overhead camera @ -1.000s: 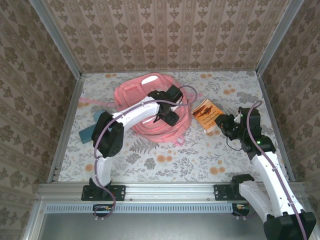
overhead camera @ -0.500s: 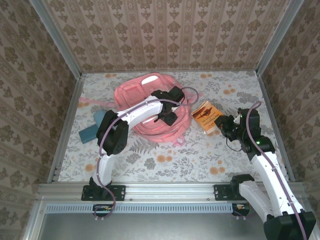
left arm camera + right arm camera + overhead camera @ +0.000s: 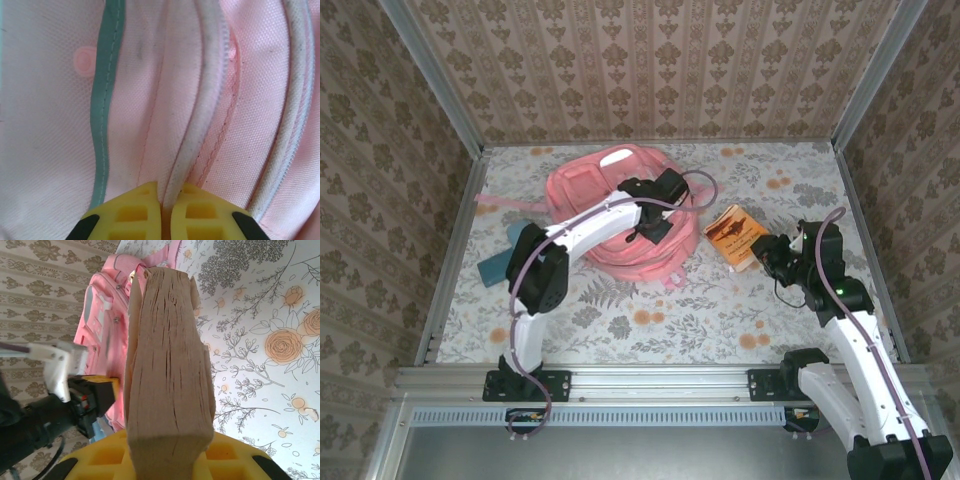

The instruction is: Pack the student bag

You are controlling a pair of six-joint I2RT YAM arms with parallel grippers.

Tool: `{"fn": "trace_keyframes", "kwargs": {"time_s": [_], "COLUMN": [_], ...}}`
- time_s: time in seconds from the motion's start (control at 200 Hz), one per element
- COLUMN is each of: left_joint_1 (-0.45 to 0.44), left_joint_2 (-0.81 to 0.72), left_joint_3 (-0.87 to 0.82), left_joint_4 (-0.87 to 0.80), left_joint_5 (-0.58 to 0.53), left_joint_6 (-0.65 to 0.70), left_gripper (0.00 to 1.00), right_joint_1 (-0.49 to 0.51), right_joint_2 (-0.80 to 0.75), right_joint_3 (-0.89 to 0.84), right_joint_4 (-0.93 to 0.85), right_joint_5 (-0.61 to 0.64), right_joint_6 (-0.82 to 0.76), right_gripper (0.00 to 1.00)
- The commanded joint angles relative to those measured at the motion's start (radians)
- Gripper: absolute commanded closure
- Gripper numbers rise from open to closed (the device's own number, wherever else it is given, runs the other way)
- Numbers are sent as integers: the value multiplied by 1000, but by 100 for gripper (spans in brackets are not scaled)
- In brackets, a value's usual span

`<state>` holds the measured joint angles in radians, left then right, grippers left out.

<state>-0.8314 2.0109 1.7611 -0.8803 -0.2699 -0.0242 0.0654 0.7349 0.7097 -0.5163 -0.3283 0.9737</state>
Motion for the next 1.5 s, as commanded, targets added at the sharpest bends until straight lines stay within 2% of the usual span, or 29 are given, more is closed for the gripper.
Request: {"fn": "trace_keyframes", "kwargs": {"time_s": [0.0, 0.185, 0.325, 0.565, 0.74, 0.84, 1.015, 1.16, 1.335, 1.495], "left_joint_1": [-8, -17, -21, -32, -45, -48, -51, -51, -50, -50], "left_joint_2": [-159, -292, -335, -326, -316, -317, -317, -317, -317, -323], "left_joint_3": [-9, -60, -78, -49, -21, -16, -19, -18, -20, -34], "left_joint_4": [83, 227, 321, 381, 383, 385, 395, 399, 402, 428], "left_joint_5": [-70, -101, -112, -49, -40, -28, -12, -8, -22, -50], "left_joint_6": [29, 56, 54, 20, 13, -4, -37, -51, -54, -64], "left_gripper": [95, 97, 98, 99, 99, 99, 100, 100, 100, 100], "right_joint_1": [-4, -4, -1, 63, 178, 235, 330, 378, 444, 476], "right_joint_2": [-34, -69, -81, -66, 23, 112, 295, 464, 633, 808], "right_joint_3": [12, -18, -74, -173, -178, -162, -98, -29, 65, 117], "right_joint_4": [-8, 69, 197, 344, 449, 565, 683, 844, 847, 949], "right_joint_5": [-3, -115, -243, -274, -181, -126, 63, 119, 231, 299], "right_joint_6": [-37, -50, 20, 161, 219, 266, 311, 335, 368, 444], "right_gripper": [78, 78, 78, 79, 79, 79, 79, 80, 78, 78]}}
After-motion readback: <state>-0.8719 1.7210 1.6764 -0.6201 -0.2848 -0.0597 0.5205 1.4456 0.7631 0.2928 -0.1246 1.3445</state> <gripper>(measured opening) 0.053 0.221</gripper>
